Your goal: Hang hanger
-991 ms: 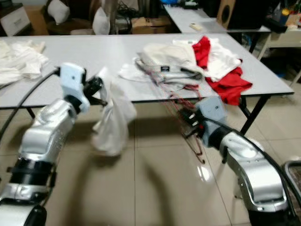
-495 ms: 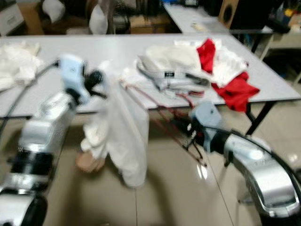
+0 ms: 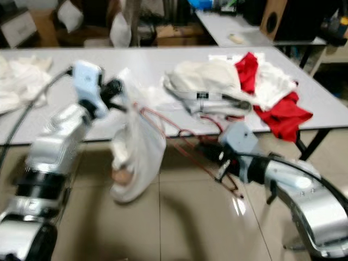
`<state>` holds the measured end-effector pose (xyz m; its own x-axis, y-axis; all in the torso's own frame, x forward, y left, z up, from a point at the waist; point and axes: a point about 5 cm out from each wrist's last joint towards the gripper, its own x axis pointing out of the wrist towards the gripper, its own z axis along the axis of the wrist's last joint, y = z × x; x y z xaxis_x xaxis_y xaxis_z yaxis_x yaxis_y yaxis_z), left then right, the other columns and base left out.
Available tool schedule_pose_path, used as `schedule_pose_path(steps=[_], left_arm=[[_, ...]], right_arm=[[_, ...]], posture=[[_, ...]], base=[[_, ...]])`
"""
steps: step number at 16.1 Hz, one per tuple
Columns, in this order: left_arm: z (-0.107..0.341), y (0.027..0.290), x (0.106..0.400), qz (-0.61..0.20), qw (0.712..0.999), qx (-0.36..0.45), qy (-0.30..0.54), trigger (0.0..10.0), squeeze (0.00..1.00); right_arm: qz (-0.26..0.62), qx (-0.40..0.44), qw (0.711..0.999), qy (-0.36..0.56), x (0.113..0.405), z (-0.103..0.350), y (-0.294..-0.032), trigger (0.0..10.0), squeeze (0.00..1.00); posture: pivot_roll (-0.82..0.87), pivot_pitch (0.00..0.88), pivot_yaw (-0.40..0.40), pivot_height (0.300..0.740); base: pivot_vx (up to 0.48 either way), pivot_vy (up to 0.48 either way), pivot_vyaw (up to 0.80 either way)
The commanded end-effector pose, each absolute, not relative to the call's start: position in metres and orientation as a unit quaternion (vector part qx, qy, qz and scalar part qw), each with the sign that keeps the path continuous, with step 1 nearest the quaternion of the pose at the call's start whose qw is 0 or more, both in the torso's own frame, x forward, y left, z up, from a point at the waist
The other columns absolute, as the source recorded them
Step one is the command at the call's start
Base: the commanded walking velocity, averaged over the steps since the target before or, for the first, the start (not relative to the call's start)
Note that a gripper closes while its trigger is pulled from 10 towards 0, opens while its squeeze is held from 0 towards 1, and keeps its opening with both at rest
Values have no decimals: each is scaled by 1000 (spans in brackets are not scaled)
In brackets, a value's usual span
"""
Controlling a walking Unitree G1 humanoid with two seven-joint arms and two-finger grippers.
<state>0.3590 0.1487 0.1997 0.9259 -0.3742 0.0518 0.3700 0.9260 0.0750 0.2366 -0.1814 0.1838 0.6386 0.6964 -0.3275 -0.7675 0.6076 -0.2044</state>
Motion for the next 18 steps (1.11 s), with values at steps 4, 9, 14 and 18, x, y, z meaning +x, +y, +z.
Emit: schedule_pose_path(steps=[4, 9, 14, 18], left_arm=[[197, 147, 361, -188, 981, 42, -33, 10000, 0], [196, 150, 367, -187, 980, 54, -31, 10000, 0], [200, 145, 369, -194, 979, 46, -43, 10000, 0], [199, 142, 366, -199, 978, 40, -44, 10000, 0]], right_arm=[[428, -178, 877, 124, 228, 188, -188, 10000, 0], [456, -178, 861, 137, 220, 191, -190, 10000, 0], [458, -178, 860, 133, 221, 190, -186, 10000, 0], [443, -169, 871, 125, 225, 187, -182, 10000, 0]], posture=[[-149, 0, 32, 740], [-151, 0, 25, 740], [-154, 0, 24, 740], [-158, 0, 29, 740]], base=[[352, 0, 0], [355, 0, 0], [352, 0, 0], [355, 0, 0]])
